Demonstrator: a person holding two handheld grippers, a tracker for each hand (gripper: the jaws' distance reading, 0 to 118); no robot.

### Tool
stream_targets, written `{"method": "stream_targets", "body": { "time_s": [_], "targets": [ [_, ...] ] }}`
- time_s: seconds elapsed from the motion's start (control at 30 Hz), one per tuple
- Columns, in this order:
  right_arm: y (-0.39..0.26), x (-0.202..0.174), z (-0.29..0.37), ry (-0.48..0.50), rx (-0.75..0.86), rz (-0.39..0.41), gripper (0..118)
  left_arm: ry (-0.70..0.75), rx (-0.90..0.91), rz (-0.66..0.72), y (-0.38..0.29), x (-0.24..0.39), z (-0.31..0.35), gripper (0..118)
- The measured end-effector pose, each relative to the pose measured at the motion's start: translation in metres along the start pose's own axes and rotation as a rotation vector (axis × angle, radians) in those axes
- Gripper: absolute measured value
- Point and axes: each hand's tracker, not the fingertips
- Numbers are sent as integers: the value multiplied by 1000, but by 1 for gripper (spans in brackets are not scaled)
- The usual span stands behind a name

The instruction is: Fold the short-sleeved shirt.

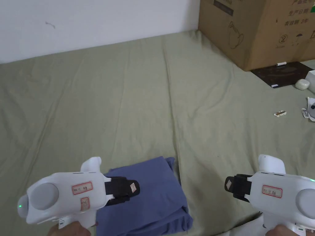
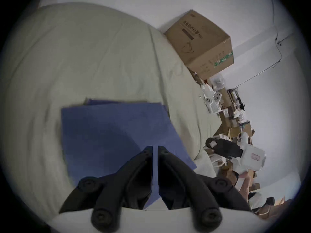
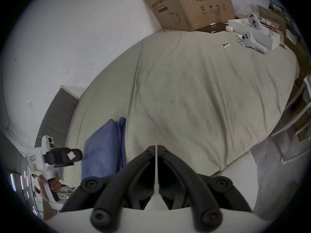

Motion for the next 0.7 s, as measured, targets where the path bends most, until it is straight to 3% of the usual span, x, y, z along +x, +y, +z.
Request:
{"method": "stream_targets", "body": {
  "time_s": [0.17, 0.37, 0.57, 0.7],
  "targets": [
    [-2, -3, -4, 0, -11, 22, 2, -65, -122, -53, -23, 25, -52, 6],
    [-3, 0, -3, -3, -12, 24, 2, -15, -265, -153, -54, 56, -103, 3],
    [-2, -4, 3, -15, -10, 35, 2, -94, -236, -172, -46, 65, -82, 3],
    [6, -24, 4, 22, -23, 119, 2, -196, -144, -162, -39, 59, -34, 3]
  ]
}}
